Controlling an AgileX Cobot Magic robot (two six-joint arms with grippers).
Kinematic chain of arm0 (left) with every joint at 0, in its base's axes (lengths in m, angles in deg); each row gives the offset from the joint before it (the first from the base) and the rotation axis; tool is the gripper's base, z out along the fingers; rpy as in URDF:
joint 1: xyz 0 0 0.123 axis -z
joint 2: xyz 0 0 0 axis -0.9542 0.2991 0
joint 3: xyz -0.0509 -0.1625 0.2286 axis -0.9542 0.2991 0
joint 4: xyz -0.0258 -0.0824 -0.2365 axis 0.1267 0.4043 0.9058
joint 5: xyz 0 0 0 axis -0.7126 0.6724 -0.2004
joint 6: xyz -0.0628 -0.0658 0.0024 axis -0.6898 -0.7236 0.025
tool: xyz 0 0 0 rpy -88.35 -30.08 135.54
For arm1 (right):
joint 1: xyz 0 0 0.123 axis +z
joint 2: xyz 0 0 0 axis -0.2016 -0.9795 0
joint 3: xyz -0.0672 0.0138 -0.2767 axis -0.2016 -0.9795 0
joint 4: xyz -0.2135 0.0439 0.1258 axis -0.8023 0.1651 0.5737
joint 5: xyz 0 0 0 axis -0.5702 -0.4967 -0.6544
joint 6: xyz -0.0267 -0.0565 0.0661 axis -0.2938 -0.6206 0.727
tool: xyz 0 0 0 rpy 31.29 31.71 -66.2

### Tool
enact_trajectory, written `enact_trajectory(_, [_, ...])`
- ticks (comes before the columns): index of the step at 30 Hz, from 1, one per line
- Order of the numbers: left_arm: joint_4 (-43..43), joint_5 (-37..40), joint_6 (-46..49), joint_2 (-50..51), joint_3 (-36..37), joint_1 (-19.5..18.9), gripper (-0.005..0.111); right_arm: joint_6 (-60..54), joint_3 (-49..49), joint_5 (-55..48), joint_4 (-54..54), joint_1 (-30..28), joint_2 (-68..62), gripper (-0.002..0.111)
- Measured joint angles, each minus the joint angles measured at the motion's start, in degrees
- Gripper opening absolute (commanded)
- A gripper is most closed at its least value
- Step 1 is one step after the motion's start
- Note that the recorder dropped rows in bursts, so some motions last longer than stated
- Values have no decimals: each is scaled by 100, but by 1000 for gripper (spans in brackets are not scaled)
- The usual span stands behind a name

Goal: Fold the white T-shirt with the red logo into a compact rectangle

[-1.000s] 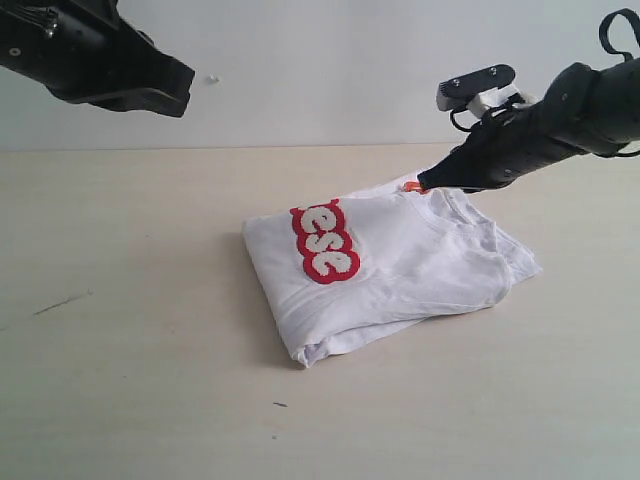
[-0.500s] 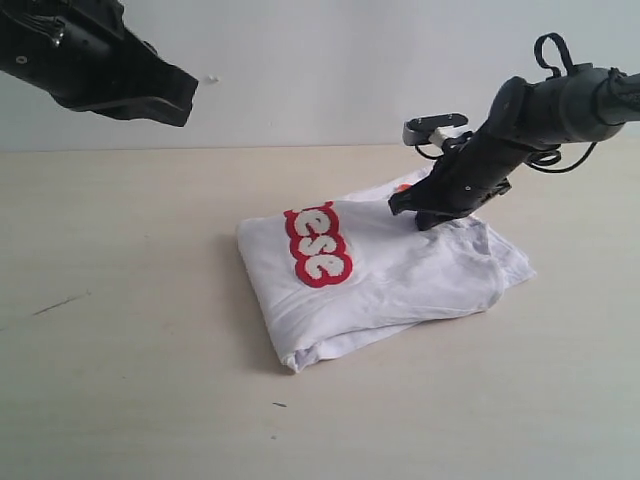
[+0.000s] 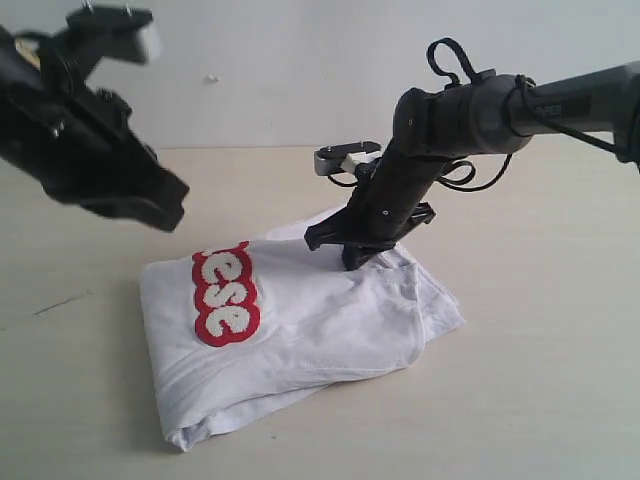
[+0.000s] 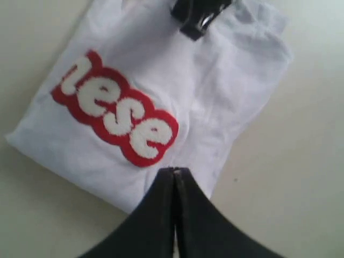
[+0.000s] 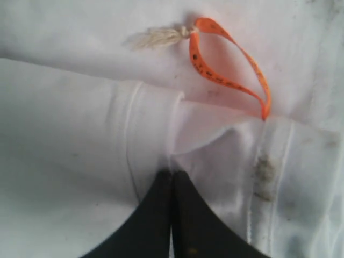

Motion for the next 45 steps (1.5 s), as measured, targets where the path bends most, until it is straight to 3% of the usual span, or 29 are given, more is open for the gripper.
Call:
enact_trajectory(7, [0, -929, 0, 437, 1119, 397, 0, 555, -64, -267, -703, -185, 785, 0])
enact_trajectory(12, [84, -1196, 0, 1069, 1163, 730, 0, 588, -64, -409, -931, -240, 998, 0])
enact_trajectory(18, [117, -1368, -44, 1959, 1163, 760, 0, 588, -97, -305, -1022, -240, 998, 0])
enact_trajectory(23, [35, -1461, -312, 2346, 1059, 498, 0, 588, -97, -159, -1096, -291, 998, 0])
enact_trajectory(32, [-536, -1434, -764, 2595, 608, -340, 0, 588, -97, -115, -1117, -622, 998, 3])
enact_trajectory(42, [-761, -1273, -933, 2513, 272, -565, 0, -315, -97, -642, 134, -875, 907, 39])
enact_trajectory(45, [-761, -1233, -947, 2283, 245, -565, 0, -582, -191, -682, 526, -875, 725, 43])
